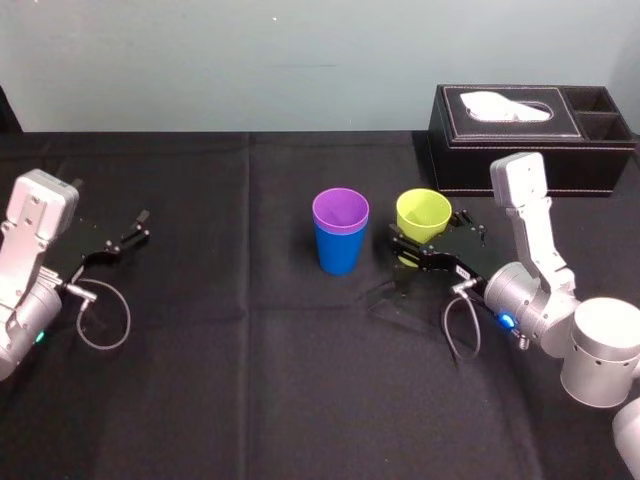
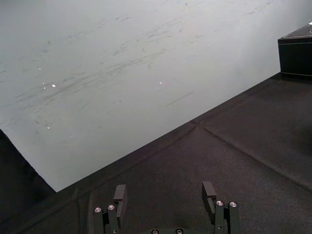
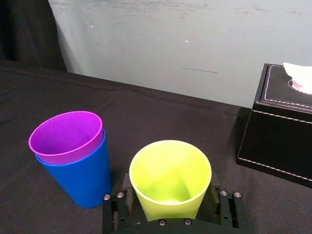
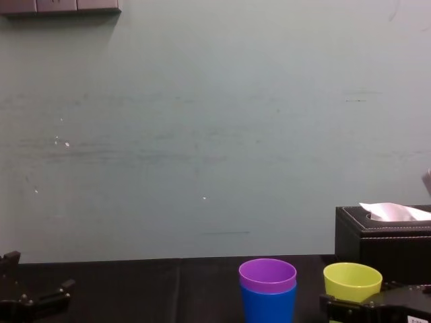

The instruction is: Stack the three plastic cups sequentially using one hand.

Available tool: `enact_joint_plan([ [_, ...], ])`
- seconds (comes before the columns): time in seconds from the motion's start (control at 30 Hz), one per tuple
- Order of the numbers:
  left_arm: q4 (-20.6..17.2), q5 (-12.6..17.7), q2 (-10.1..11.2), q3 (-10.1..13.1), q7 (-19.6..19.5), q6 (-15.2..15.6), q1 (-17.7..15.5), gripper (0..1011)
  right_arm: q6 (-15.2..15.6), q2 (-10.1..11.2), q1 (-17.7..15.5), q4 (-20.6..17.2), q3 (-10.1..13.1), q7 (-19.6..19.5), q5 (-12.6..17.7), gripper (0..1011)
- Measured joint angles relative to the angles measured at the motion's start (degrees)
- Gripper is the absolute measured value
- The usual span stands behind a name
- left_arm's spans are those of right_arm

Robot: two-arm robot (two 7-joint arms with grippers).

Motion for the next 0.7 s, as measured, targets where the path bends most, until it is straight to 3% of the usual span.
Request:
enact_joint_plan([
  [0.27, 0.0, 0.0, 0.0, 0.0, 0.0, 0.0, 0.0, 1011, 0.0, 0.0, 0.0, -0.1, 0.0, 0.0, 0.0, 752],
  [0.43, 0.0, 0.0, 0.0, 0.0, 0.0, 0.0, 0.0, 1011, 0.0, 0.1, -0.1, -0.1, 0.0, 0.0, 0.0, 730],
  [0.7, 0.0, 0.0, 0.0, 0.0, 0.0, 0.0, 0.0, 1011, 0.4, 1.7, -0.3, -4.3, -0.2, 1.7, 0.3, 730],
])
